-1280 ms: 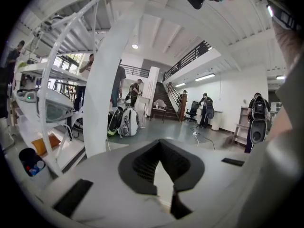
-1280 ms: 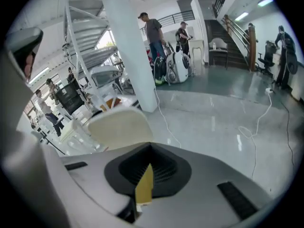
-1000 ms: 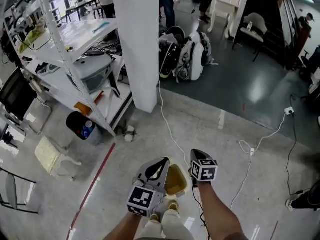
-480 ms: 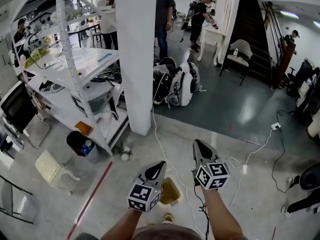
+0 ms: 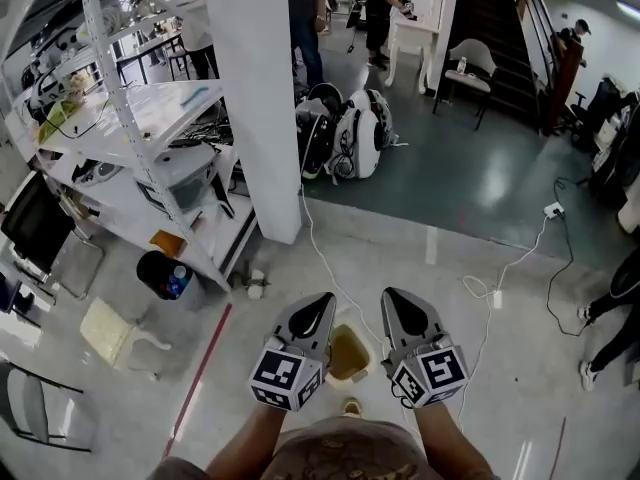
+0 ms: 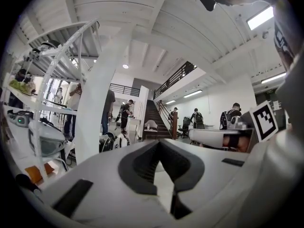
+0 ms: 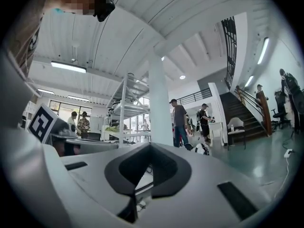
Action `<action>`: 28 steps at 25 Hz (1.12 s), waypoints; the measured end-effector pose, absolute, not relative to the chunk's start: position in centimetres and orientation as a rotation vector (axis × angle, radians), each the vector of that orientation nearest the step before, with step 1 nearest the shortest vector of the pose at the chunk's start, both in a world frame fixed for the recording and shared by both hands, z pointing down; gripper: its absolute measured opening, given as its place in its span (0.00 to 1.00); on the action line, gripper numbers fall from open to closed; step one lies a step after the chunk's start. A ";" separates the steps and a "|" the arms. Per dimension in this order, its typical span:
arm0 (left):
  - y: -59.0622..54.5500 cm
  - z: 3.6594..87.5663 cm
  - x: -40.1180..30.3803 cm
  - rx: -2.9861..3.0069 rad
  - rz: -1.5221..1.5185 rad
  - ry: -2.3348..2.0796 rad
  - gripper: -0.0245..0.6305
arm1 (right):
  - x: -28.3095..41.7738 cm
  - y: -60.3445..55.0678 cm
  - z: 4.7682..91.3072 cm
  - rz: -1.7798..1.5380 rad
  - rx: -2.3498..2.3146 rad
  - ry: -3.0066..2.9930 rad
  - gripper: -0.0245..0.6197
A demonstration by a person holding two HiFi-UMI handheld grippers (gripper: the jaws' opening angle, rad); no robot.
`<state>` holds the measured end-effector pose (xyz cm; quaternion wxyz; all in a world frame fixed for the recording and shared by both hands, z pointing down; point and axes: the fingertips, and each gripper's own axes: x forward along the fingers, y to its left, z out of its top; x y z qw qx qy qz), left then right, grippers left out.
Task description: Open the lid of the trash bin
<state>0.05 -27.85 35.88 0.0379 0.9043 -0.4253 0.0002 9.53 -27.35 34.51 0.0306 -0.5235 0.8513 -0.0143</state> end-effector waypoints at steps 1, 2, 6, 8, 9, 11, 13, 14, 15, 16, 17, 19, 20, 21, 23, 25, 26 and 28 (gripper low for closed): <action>-27.9 35.8 0.1 2.774 0.003 -1.303 0.05 | 9.4 -27.2 34.5 -0.038 -1.614 2.632 0.09; -27.9 35.8 0.1 2.772 0.005 -1.301 0.05 | 9.2 -27.1 34.4 -0.034 -1.613 2.638 0.09; -27.9 35.9 0.3 2.765 0.011 -1.293 0.05 | 9.1 -27.0 34.7 -0.023 -1.630 2.652 0.08; -27.8 36.0 0.4 2.762 0.012 -1.290 0.05 | 9.2 -26.9 35.0 -0.028 -1.640 2.654 0.08; -27.8 36.1 0.4 2.760 0.013 -1.288 0.05 | 9.2 -26.9 35.1 -0.030 -1.641 2.656 0.08; -27.9 36.3 0.4 2.758 0.015 -1.284 0.05 | 9.1 -27.0 35.2 -0.029 -1.638 2.662 0.08; -28.0 36.5 0.4 2.756 0.021 -1.281 0.05 | 9.0 -27.1 35.4 -0.030 -1.634 2.668 0.08; -27.9 36.7 0.5 2.755 0.025 -1.279 0.05 | 9.0 -27.1 35.5 -0.033 -1.633 2.669 0.08; -27.9 36.8 0.5 2.754 0.028 -1.278 0.05 | 9.1 -27.2 35.6 -0.037 -1.633 2.670 0.08; -27.9 36.9 0.6 2.753 0.031 -1.276 0.05 | 9.2 -27.3 35.8 -0.039 -1.633 2.670 0.08; -27.9 37.0 0.7 2.752 0.033 -1.274 0.05 | 9.3 -27.3 35.8 -0.039 -1.633 2.671 0.08; -27.9 37.2 0.7 2.750 0.040 -1.269 0.05 | 9.4 -27.5 35.9 -0.036 -1.634 2.673 0.08; -27.9 37.3 0.7 2.750 0.044 -1.267 0.05 | 9.4 -27.5 35.9 -0.035 -1.636 2.674 0.08; -27.9 37.4 0.6 2.748 0.047 -1.267 0.05 | 9.4 -27.5 35.9 -0.036 -1.637 2.673 0.08; -28.0 37.5 0.6 2.742 0.050 -1.268 0.05 | 9.4 -27.6 36.0 -0.041 -1.634 2.671 0.08; -28.1 37.6 0.7 2.736 0.051 -1.267 0.05 | 9.6 -27.7 36.1 -0.047 -1.630 2.675 0.08; -28.2 37.6 0.8 2.736 0.054 -1.265 0.05 | 9.7 -27.8 36.1 -0.049 -1.630 2.678 0.08; -28.2 37.6 1.1 2.740 0.063 -1.260 0.05 | 9.9 -28.0 36.2 -0.053 -1.632 2.681 0.08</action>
